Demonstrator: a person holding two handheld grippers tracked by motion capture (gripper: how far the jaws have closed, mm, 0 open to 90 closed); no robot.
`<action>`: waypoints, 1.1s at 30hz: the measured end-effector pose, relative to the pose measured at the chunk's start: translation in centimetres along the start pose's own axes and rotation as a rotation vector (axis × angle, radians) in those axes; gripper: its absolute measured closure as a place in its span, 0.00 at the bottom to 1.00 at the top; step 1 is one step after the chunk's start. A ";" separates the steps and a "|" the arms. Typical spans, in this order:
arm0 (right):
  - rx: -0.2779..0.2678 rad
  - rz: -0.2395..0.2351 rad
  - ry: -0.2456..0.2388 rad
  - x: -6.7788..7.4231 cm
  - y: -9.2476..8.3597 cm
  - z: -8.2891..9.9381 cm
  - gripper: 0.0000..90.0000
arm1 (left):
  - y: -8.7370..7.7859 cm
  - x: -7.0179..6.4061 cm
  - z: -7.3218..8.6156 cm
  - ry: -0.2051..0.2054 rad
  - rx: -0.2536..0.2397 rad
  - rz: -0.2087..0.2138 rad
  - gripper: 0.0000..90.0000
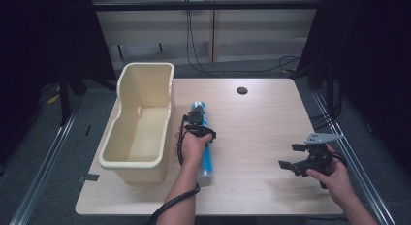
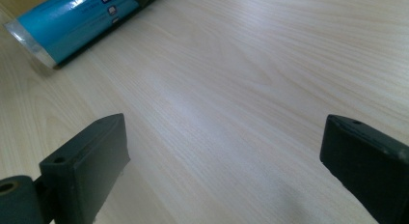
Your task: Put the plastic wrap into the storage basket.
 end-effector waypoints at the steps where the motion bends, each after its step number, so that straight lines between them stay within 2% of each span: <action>1: -0.001 0.001 -0.001 0.0 0.0 0.0 0.03 | 0.0 0.0 0.0 -0.005 0.013 -0.009 0.30; 3: -0.001 -0.001 -0.001 -0.1 -0.1 0.0 0.03 | -0.1 -0.1 -0.1 -0.022 0.023 -0.009 0.31; 6: -0.003 0.003 0.003 -0.1 -0.1 0.0 0.03 | -0.1 0.0 -0.1 -0.023 0.026 0.004 0.31; 8: -0.004 -0.001 0.006 -0.2 -0.2 0.0 0.03 | -0.2 0.0 0.0 -0.005 0.048 0.018 0.32; 10: -0.004 -0.003 0.002 -0.2 -0.1 0.0 0.03 | -0.3 -0.1 0.1 0.016 0.072 0.001 0.32; 11: -0.004 -0.002 0.004 -0.2 -0.1 0.0 0.03 | -0.4 -0.1 0.1 0.042 0.083 0.001 0.33; 14: -0.009 -0.002 0.004 -0.1 -0.1 0.0 0.03 | -0.6 -0.1 0.3 0.072 0.092 0.027 0.34; 16: -0.013 -0.001 0.001 -0.1 -0.2 -0.1 0.03 | -0.9 -0.2 0.4 0.082 0.104 0.045 0.34; 19: -0.015 -0.005 0.010 -0.1 -0.2 0.0 0.03 | -1.6 -0.3 0.4 0.074 0.126 0.073 0.35; 22: -0.019 -0.008 0.011 -0.1 -0.2 -0.1 0.03 | -2.0 -0.5 0.3 0.104 0.102 0.055 0.35; 23: -0.019 -0.008 0.007 -0.1 -0.2 -0.1 0.03 | -2.2 -0.5 0.3 0.117 0.109 0.048 0.35; 25: -0.025 -0.007 0.007 -0.1 -0.3 -0.2 0.03 | -2.6 -0.6 0.2 0.123 0.119 0.071 0.35; 26: -0.022 -0.008 0.008 -0.1 -0.3 -0.1 0.03 | -2.8 -0.7 0.1 0.111 0.114 0.080 0.35; 27: -0.022 -0.009 0.007 -0.1 -0.3 -0.1 0.03 | -3.0 -0.7 0.0 0.126 0.117 0.080 0.35; 30: -0.024 -0.007 0.011 -0.2 -0.3 -0.1 0.03 | -3.1 -1.0 0.0 0.135 0.120 0.053 0.35; 31: -0.029 -0.008 0.015 -0.2 -0.3 -0.2 0.03 | -3.0 -1.1 0.0 0.127 0.119 0.054 0.35; 33: -0.031 -0.008 0.018 -0.1 -0.4 -0.2 0.03 | -3.0 -0.9 0.1 0.142 0.125 0.064 0.36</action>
Point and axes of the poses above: each handheld gripper's, and its own axes: y roughly forward along the jaws, z roughly out of its underside, x roughly to its left, the point moved 3 cm from there along y, roughly forward along the jaws, and after that the axes turned 2 degrees about -y, right-handed, at the moved point
